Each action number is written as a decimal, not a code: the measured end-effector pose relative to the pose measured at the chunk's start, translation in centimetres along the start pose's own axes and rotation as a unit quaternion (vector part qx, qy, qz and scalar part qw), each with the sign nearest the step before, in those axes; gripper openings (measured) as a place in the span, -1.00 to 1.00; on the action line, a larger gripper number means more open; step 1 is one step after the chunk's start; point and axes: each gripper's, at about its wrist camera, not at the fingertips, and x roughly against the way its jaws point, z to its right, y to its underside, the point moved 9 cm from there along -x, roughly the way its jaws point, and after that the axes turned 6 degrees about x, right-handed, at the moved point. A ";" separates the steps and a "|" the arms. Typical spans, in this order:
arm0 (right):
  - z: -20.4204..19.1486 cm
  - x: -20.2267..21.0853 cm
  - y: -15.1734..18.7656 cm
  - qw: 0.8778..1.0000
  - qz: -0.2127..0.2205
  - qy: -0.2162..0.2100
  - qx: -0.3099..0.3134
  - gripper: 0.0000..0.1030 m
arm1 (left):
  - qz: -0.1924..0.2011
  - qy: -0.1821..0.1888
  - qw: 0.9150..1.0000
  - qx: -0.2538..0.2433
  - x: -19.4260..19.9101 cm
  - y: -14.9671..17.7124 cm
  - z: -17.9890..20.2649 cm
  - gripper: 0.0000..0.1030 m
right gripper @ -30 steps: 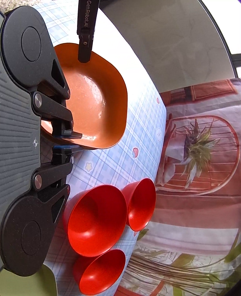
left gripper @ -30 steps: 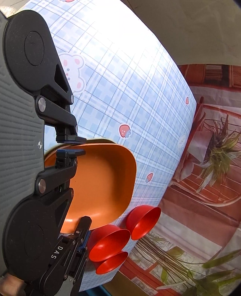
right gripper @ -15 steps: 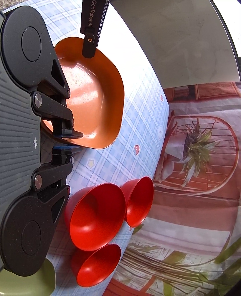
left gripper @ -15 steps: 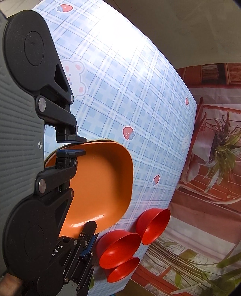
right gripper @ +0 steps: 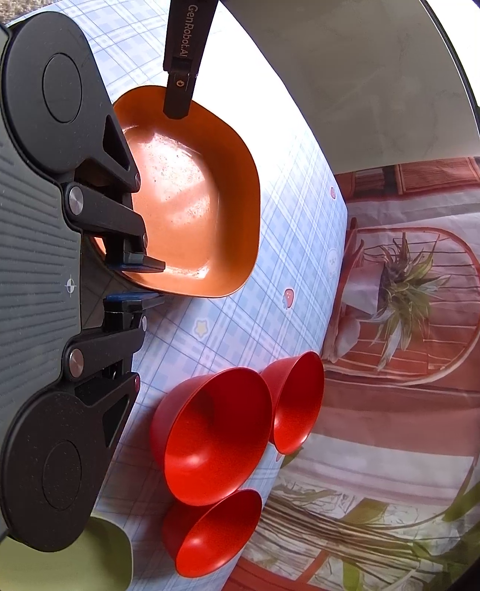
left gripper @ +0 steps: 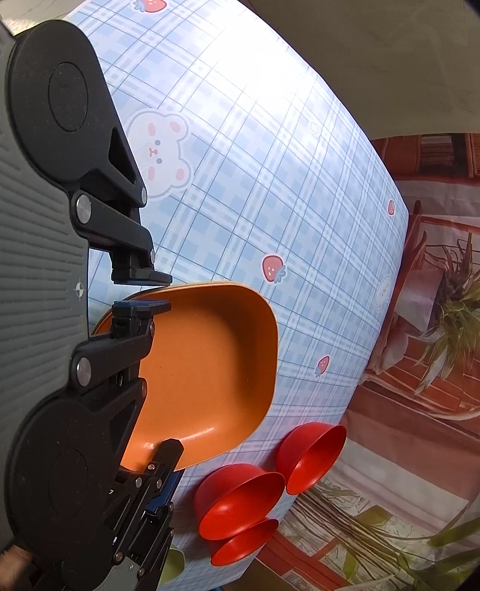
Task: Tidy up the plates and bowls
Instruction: 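Lift the orange plate with the left gripper and carry it aside, then lower the orange plate onto the table and open the left gripper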
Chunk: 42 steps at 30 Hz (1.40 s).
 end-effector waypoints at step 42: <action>13.0 8.4 1.8 0.985 0.105 0.057 -0.121 -0.48 | 0.061 0.046 0.995 -0.057 3.3 -1.2 9.5 -0.82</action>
